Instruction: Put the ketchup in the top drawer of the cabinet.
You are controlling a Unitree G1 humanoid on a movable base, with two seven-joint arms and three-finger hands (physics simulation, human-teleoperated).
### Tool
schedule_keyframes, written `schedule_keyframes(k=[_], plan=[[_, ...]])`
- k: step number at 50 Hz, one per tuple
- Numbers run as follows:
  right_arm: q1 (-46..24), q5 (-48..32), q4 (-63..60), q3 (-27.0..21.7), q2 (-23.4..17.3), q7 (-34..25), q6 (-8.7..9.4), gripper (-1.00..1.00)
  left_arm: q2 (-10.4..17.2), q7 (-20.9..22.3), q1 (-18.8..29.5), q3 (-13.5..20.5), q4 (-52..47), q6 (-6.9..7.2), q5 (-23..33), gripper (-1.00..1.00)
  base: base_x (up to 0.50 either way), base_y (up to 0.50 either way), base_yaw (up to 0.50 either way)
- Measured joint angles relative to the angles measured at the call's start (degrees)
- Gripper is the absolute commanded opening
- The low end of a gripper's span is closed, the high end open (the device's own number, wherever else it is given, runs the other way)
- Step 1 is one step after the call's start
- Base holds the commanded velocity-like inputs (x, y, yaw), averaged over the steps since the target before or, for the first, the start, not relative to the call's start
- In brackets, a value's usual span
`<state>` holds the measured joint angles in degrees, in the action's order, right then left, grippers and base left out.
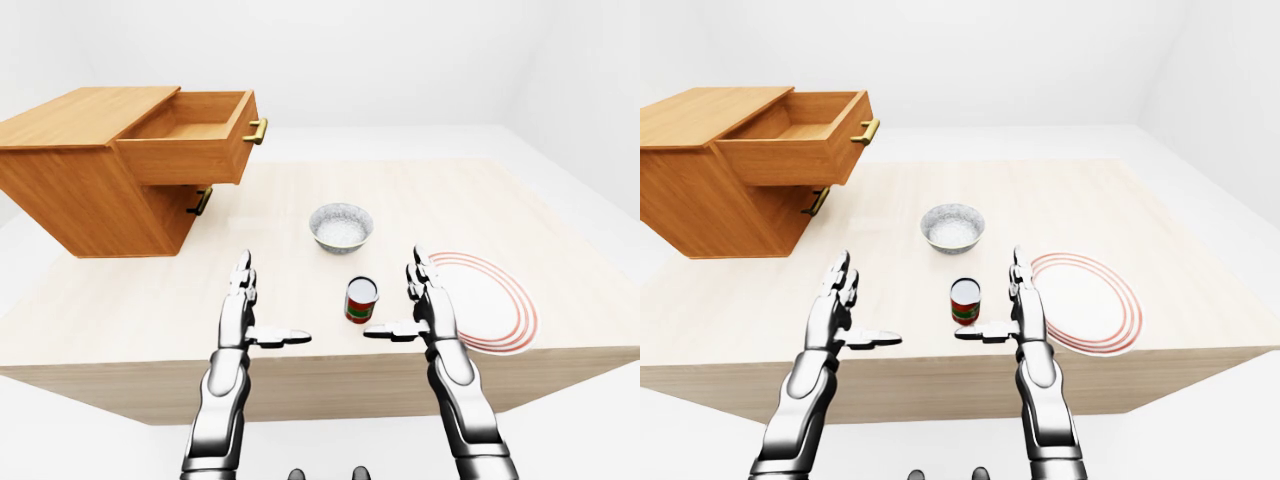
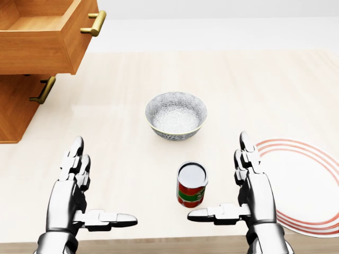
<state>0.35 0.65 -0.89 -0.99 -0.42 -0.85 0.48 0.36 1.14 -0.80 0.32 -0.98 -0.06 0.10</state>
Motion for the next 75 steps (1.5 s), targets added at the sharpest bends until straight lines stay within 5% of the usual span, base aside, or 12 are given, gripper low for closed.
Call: schedule_keyframes(k=[13, 24, 48, 75], plan=[[2.07, 0.34, -4.89, -0.82, -0.44, -1.47, 2.23, 1.00, 0.20, 2.00, -2.96, -0.08, -5.06, 1.33, 0.51, 1.00, 0.00, 0.00, 0.00], [6.63, -1.50, -15.48, 0.44, -0.16, -1.83, 4.52, 1.00, 0.27, 3.99, -8.61, -0.96, -15.99, 5.06, 0.45, 1.00, 0.00, 0.00, 0.00], [23.36, -4.71, -50.16, 4.36, -0.35, -2.79, 4.52, 1.00, -2.57, 13.33, -23.67, 5.04, -48.95, 5.06, -7.71, 1.00, 0.00, 0.00, 0.00], [29.78, -0.32, -58.52, 3.27, -1.04, -4.14, 4.52, 1.00, -5.28, 18.25, -27.37, 10.72, -58.33, 5.06, -12.28, 1.00, 0.39, 0.00, 0.00]])
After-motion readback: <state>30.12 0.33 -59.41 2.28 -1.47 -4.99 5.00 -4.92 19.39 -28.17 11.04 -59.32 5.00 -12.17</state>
